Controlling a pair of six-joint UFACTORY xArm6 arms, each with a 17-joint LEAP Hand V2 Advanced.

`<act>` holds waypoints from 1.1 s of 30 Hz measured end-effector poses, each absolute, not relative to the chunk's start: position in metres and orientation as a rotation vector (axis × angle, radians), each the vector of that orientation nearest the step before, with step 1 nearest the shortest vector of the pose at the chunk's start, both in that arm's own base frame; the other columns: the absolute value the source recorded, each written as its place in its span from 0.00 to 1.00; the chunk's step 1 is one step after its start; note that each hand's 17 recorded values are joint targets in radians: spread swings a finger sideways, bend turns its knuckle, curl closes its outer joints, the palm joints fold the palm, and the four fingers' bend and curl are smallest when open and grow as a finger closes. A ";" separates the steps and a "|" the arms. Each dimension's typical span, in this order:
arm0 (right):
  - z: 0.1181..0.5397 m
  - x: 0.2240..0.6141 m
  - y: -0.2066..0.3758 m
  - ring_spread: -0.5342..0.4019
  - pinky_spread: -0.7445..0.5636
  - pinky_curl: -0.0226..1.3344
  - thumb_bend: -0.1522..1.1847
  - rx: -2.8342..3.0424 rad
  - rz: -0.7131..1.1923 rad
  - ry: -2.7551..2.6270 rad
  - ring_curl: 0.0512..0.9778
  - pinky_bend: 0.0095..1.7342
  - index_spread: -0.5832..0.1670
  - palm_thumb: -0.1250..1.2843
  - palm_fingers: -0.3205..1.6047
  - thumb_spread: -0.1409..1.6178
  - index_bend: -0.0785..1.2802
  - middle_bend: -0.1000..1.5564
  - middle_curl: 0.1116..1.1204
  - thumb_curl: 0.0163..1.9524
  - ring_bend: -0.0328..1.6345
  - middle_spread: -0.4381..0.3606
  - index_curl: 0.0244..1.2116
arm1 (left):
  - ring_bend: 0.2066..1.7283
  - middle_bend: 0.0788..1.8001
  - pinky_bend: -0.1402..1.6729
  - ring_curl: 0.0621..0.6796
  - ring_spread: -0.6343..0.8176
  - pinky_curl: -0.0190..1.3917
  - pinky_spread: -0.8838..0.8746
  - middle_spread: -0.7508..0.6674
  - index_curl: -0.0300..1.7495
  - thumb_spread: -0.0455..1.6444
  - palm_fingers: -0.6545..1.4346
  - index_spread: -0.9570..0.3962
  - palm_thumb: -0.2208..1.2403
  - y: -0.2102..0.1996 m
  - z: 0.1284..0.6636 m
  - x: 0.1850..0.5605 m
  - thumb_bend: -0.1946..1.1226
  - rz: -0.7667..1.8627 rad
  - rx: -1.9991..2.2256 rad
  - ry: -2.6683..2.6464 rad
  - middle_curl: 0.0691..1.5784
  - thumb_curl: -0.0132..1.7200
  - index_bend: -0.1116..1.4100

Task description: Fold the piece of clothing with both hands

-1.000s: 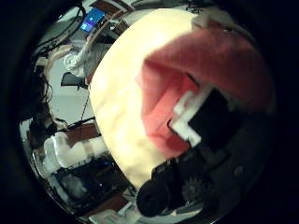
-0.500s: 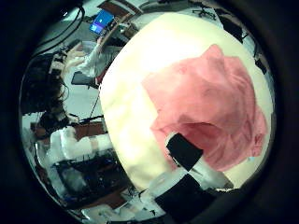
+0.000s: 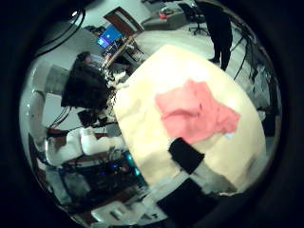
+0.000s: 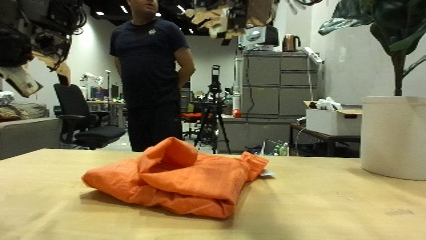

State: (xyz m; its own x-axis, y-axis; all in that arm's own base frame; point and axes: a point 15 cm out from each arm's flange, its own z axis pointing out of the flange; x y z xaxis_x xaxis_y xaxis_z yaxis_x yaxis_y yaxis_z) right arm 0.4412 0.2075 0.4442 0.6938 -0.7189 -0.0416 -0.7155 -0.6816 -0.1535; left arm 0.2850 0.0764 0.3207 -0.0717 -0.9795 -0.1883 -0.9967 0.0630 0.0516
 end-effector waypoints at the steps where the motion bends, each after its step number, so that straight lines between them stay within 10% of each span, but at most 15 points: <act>1: 0.444 0.431 0.197 0.81 0.90 0.25 0.11 -2.753 0.005 1.225 0.22 0.32 0.30 0.57 0.12 0.70 0.16 0.18 0.25 0.17 0.27 0.69 0.21 | 0.15 0.07 0.25 0.25 0.80 0.23 0.80 0.71 0.19 0.62 0.35 0.77 0.38 0.067 0.322 0.284 0.13 0.246 -2.065 2.231 0.18 0.18 0.18; 18: 0.372 0.271 0.079 0.88 0.88 0.23 0.10 -2.650 0.344 1.884 0.18 0.22 0.34 0.52 0.13 0.73 0.17 0.16 0.17 0.14 0.17 0.77 0.18 | 0.14 0.07 0.25 0.24 0.80 0.23 0.80 0.71 0.20 0.62 0.36 0.77 0.40 0.014 0.336 0.245 0.13 0.255 -2.185 2.265 0.17 0.18 0.18; 33: 0.372 0.263 0.095 0.90 0.89 0.24 0.10 -2.664 0.302 1.845 0.19 0.20 0.36 0.52 0.14 0.73 0.17 0.16 0.15 0.14 0.15 0.77 0.19 | 0.12 0.07 0.23 0.24 0.78 0.23 0.78 0.65 0.20 0.62 0.38 0.75 0.43 0.033 0.314 0.259 0.13 0.107 -2.255 2.209 0.18 0.18 0.18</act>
